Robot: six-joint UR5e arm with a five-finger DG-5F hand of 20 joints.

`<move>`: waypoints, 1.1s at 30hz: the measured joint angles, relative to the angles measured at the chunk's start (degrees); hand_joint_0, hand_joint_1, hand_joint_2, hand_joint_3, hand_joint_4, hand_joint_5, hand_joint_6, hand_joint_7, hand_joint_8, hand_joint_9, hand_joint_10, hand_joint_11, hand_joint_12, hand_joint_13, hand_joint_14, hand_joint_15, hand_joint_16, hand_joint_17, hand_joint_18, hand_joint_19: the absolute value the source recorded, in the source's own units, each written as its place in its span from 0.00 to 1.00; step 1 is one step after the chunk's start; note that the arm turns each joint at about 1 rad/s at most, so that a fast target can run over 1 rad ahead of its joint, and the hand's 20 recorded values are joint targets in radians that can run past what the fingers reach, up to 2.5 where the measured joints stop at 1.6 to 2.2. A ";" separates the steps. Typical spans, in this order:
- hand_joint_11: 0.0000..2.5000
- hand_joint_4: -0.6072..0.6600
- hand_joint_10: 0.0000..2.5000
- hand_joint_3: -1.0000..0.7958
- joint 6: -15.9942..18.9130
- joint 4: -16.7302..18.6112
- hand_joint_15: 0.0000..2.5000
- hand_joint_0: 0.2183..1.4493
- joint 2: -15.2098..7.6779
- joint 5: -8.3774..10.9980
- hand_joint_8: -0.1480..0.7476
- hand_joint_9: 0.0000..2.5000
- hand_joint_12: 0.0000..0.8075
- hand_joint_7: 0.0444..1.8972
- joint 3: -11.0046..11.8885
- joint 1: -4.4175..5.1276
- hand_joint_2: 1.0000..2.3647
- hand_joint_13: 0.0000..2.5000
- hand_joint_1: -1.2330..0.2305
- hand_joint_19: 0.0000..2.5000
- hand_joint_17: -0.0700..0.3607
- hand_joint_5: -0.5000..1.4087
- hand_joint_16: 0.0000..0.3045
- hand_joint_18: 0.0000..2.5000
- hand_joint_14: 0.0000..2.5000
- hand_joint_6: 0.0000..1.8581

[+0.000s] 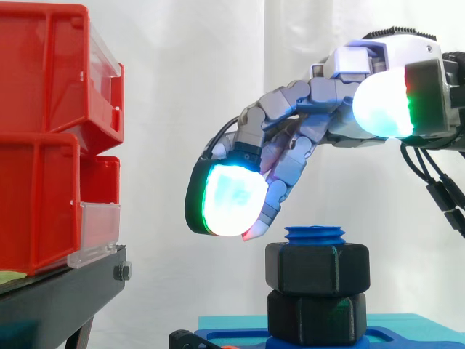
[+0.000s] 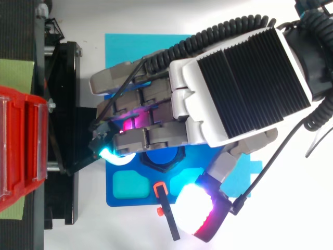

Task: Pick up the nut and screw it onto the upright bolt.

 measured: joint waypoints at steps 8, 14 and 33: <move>0.00 0.65 0.00 0.28 -0.43 -0.38 0.00 0.22 0.00 -0.08 0.46 0.33 0.37 0.37 -0.56 -0.33 0.00 0.22 0.80 0.00 0.33 0.20 0.10 0.08 0.00 0.27; 0.00 0.65 0.00 0.28 -0.59 -0.36 0.00 0.23 0.00 -0.11 0.46 0.33 0.38 0.37 -0.65 -0.51 0.00 0.22 0.80 0.00 0.33 0.20 0.10 0.08 0.00 0.27; 0.00 0.70 0.00 0.28 -0.64 -0.07 0.00 0.23 0.00 -0.47 0.48 0.34 0.37 0.52 -1.37 -1.05 0.00 0.23 0.79 0.00 0.32 0.24 0.10 0.09 0.00 0.27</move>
